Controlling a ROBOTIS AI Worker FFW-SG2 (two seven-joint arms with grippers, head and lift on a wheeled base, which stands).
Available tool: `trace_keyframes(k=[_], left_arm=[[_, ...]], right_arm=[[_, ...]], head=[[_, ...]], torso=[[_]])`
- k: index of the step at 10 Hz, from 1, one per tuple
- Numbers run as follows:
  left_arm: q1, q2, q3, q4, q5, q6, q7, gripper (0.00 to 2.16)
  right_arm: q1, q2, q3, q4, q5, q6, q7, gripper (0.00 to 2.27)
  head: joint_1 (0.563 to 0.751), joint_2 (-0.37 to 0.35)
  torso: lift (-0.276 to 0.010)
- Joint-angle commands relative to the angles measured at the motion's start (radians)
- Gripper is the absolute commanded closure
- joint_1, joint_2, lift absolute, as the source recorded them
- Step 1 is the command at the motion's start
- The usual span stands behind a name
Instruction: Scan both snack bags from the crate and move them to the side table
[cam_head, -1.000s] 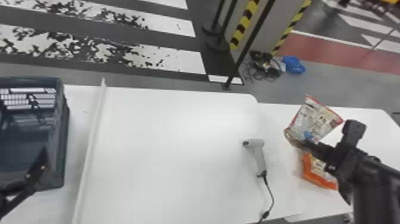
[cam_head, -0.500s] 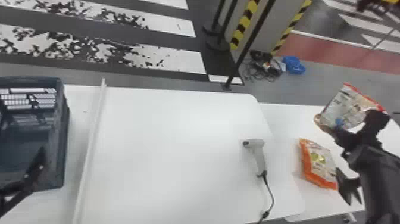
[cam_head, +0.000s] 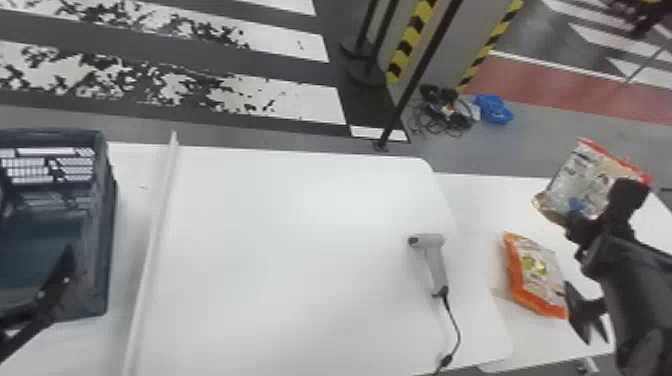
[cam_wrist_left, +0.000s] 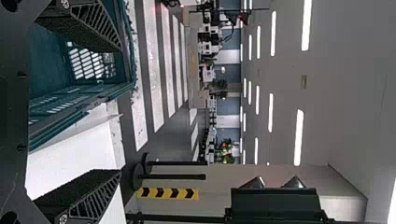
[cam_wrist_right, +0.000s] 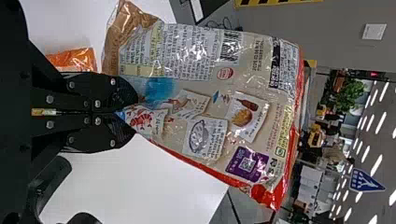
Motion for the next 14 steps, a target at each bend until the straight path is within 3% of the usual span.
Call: trace_keyframes(k=[1, 2, 8, 9, 11, 14], left_arm=[[0.002, 0.005, 0.001, 0.000, 0.006, -0.002, 0.000, 0.07], [0.002, 0.010, 0.001, 0.000, 0.009, -0.002, 0.000, 0.07], [0.008, 0.014, 0.005, -0.002, 0.018, -0.026, -0.002, 0.07], [0.009, 0.013, 0.005, -0.002, 0.018, -0.026, -0.002, 0.07], [0.011, 0.007, 0.006, -0.003, 0.015, -0.026, -0.002, 0.07], [0.015, -0.004, 0.009, -0.008, 0.011, -0.023, 0.005, 0.07]], right_arm=[[0.001, 0.004, 0.000, -0.002, -0.017, 0.080, -0.001, 0.77], [0.003, 0.004, 0.000, -0.002, -0.028, 0.123, -0.001, 0.07], [0.067, 0.014, -0.014, -0.068, -0.081, 0.178, -0.018, 0.05], [0.144, 0.048, -0.026, -0.203, -0.121, 0.242, -0.017, 0.05], [0.274, 0.131, -0.053, -0.421, -0.127, 0.270, 0.088, 0.04], [0.461, 0.269, -0.026, -0.757, -0.160, 0.270, 0.117, 0.04]], head=[[0.695, -0.350], [0.695, -0.350], [0.695, -0.350], [0.695, -0.350], [0.695, -0.350], [0.695, -0.350]], torso=[[-0.029], [-0.029], [-0.029], [-0.029], [-0.029], [-0.029]])
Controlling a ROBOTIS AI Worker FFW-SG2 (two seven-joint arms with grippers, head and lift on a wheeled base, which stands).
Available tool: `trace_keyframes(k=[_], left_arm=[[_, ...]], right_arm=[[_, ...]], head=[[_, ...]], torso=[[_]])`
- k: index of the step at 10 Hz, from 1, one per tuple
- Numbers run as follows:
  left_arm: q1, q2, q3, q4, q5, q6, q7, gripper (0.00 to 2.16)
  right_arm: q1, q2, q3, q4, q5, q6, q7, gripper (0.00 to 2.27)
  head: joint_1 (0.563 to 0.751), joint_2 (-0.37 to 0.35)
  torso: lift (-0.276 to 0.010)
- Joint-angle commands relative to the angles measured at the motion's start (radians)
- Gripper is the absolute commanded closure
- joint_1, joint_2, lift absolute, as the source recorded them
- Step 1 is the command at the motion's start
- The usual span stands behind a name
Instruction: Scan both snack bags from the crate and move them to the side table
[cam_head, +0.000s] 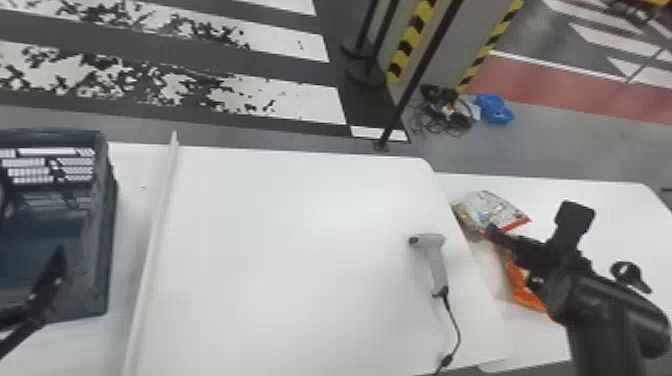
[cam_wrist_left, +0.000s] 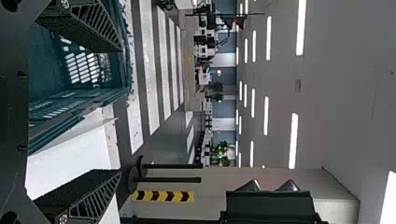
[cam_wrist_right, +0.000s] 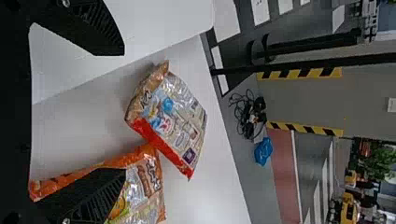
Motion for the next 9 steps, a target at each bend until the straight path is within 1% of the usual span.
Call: trace_keyframes(k=[1, 2, 4, 5, 6, 7, 8, 9], left_arm=[[0.000, -0.009, -0.002, -0.002, -0.003, 0.000, 0.000, 0.07], [-0.001, -0.012, -0.004, -0.002, -0.006, 0.000, 0.000, 0.07], [-0.001, -0.023, -0.004, -0.004, -0.009, 0.003, 0.000, 0.07], [-0.001, -0.024, -0.008, -0.005, -0.010, 0.003, 0.000, 0.07], [-0.001, -0.026, -0.015, -0.005, -0.017, 0.006, 0.000, 0.07], [-0.003, -0.026, -0.022, -0.004, -0.020, 0.016, 0.000, 0.07], [-0.003, -0.026, -0.025, -0.005, -0.027, 0.025, 0.002, 0.07], [-0.003, -0.026, -0.030, -0.005, -0.029, 0.028, 0.002, 0.07]], right_arm=[[0.110, 0.083, 0.020, -0.194, -0.039, -0.003, -0.001, 0.04], [0.179, 0.130, 0.040, -0.314, -0.053, -0.003, -0.001, 0.04], [0.297, 0.212, 0.092, -0.524, -0.058, -0.015, 0.001, 0.04], [0.351, 0.247, 0.125, -0.600, -0.058, -0.024, 0.007, 0.04], [0.389, 0.277, 0.168, -0.646, -0.053, -0.049, 0.009, 0.04], [0.421, 0.304, 0.216, -0.668, -0.027, -0.113, 0.001, 0.04], [0.440, 0.317, 0.271, -0.673, 0.024, -0.184, -0.028, 0.04], [0.466, 0.330, 0.354, -0.665, 0.142, -0.353, -0.105, 0.03]], head=[[0.695, -0.350], [0.695, -0.350], [0.695, -0.350], [0.695, -0.350], [0.695, -0.344], [0.695, -0.300], [0.695, -0.263], [0.695, -0.234]], torso=[[-0.029], [-0.029], [-0.029], [-0.029], [-0.029], [-0.029], [-0.029], [-0.029]])
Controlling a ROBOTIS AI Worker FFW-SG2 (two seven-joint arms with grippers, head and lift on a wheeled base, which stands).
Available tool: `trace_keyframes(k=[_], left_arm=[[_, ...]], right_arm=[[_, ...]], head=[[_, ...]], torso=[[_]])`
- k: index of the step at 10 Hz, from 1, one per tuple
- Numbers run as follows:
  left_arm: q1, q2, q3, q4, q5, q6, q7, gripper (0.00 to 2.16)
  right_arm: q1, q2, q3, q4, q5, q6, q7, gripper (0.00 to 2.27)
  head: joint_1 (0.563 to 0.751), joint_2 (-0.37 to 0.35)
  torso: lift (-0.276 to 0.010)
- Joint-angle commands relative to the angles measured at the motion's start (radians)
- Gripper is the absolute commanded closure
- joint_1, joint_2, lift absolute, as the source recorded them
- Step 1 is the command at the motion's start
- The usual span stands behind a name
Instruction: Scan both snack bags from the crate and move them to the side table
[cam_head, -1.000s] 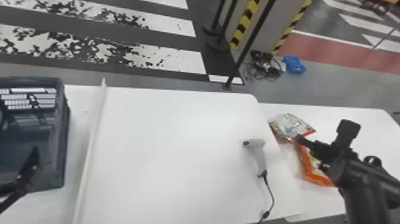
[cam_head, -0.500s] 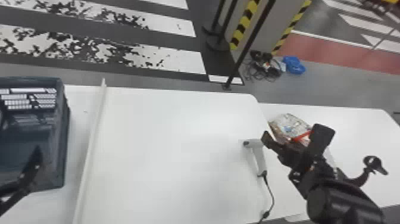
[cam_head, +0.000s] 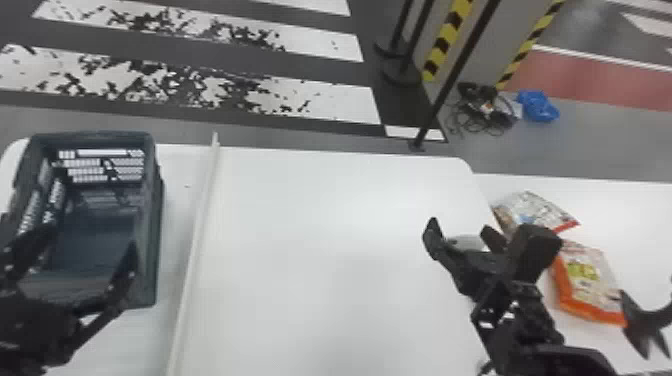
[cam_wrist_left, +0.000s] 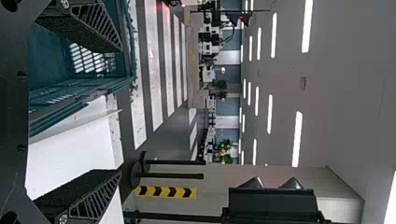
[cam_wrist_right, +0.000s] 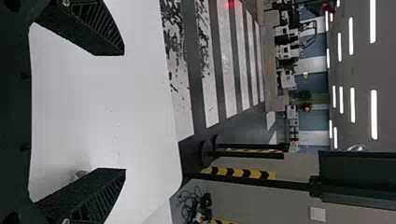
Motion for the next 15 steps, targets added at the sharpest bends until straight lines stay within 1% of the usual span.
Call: trace_keyframes(k=[1, 2, 3, 5, 6, 7, 8, 11, 13, 15], left_arm=[[0.000, 0.000, -0.004, -0.001, -0.003, 0.006, 0.000, 0.07], [0.000, 0.002, -0.006, -0.001, -0.003, 0.015, 0.005, 0.07], [-0.002, 0.000, -0.009, -0.001, -0.003, 0.024, 0.009, 0.07], [-0.002, 0.000, -0.018, -0.002, -0.003, 0.046, 0.032, 0.07], [-0.003, -0.003, -0.024, -0.001, -0.003, 0.058, 0.060, 0.07], [-0.002, -0.006, -0.024, -0.002, -0.003, 0.058, 0.061, 0.07], [0.002, -0.009, -0.024, -0.007, -0.003, 0.058, 0.063, 0.07], [0.005, -0.023, -0.026, -0.013, 0.006, 0.082, 0.089, 0.07], [0.006, -0.040, -0.032, -0.024, 0.006, 0.089, 0.089, 0.07], [0.015, -0.046, -0.038, -0.038, 0.003, 0.092, 0.089, 0.07]], right_arm=[[0.032, 0.021, 0.103, 0.018, 0.098, -0.176, -0.042, 0.03], [0.052, 0.038, 0.140, 0.036, 0.109, -0.247, -0.060, 0.04], [0.070, 0.045, 0.177, 0.059, 0.130, -0.323, -0.074, 0.04], [0.110, 0.051, 0.241, 0.084, 0.151, -0.434, -0.102, 0.04], [0.119, 0.054, 0.269, 0.100, 0.171, -0.461, -0.123, 0.04], [0.132, 0.056, 0.298, 0.117, 0.196, -0.495, -0.157, 0.04], [0.136, 0.056, 0.316, 0.142, 0.204, -0.517, -0.164, 0.04], [0.147, 0.053, 0.315, 0.168, 0.202, -0.544, -0.186, 0.04], [0.158, 0.045, 0.312, 0.160, 0.202, -0.569, -0.189, 0.04], [0.159, 0.038, 0.307, 0.160, 0.190, -0.572, -0.189, 0.04]], head=[[0.695, -0.224], [0.695, -0.182], [0.695, -0.162], [0.695, -0.101], [0.695, -0.076], [0.695, -0.062], [0.695, -0.046], [0.695, -0.014], [0.695, -0.019], [0.695, -0.034]], torso=[[-0.029], [-0.029], [-0.029], [-0.029], [-0.029], [-0.029], [-0.029], [-0.029], [-0.029], [-0.029]])
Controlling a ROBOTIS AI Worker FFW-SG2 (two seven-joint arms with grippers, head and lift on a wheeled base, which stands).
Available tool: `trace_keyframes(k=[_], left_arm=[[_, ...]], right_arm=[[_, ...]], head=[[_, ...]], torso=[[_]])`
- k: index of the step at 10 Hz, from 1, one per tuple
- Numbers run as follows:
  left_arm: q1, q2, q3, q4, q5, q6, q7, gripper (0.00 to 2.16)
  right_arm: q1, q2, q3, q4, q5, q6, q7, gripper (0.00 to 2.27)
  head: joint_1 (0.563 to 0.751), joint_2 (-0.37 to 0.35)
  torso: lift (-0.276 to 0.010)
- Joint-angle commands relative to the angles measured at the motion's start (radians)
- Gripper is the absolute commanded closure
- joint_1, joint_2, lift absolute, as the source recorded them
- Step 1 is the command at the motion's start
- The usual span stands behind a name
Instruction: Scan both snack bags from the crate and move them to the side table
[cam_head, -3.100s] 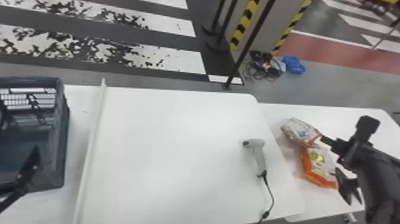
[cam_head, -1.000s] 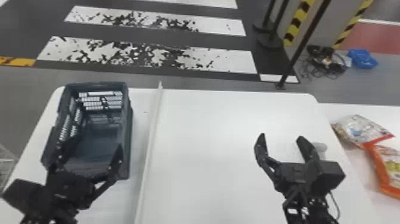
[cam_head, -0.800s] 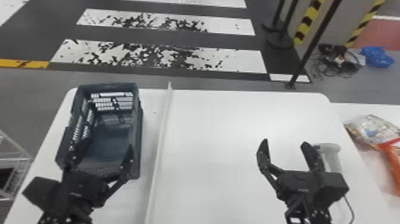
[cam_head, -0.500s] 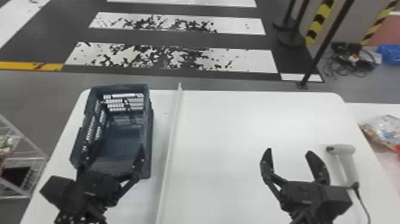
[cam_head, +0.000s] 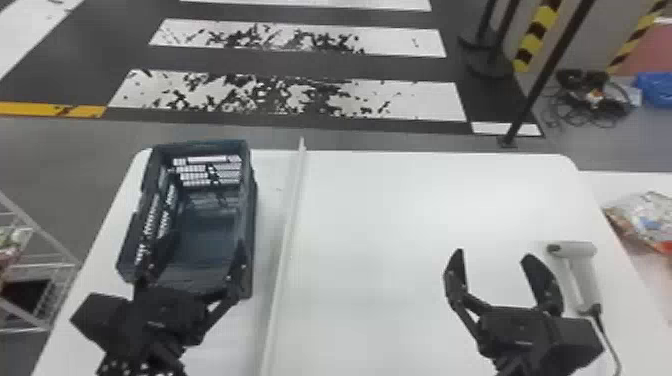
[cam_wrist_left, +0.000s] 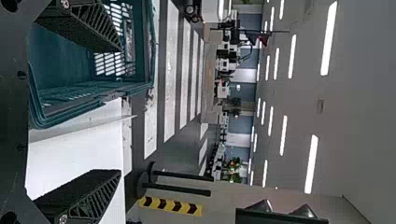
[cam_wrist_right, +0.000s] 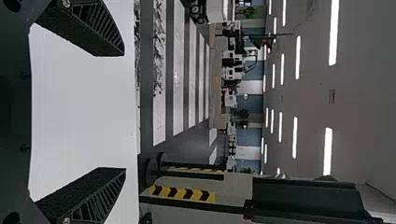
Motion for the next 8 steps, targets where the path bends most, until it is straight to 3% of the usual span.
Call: trace_keyframes(k=[1, 8], left_arm=[[0.004, -0.003, -0.003, -0.007, -0.004, 0.000, 0.000, 0.07], [-0.002, -0.001, -0.012, -0.004, -0.007, 0.016, 0.000, 0.06]], right_arm=[[0.002, -0.004, -0.004, 0.000, -0.005, -0.001, 0.000, 0.04], [0.003, -0.002, -0.013, 0.000, -0.016, 0.002, 0.000, 0.05]], head=[[0.695, -0.042], [0.695, -0.067]], torso=[[-0.029], [-0.029]])
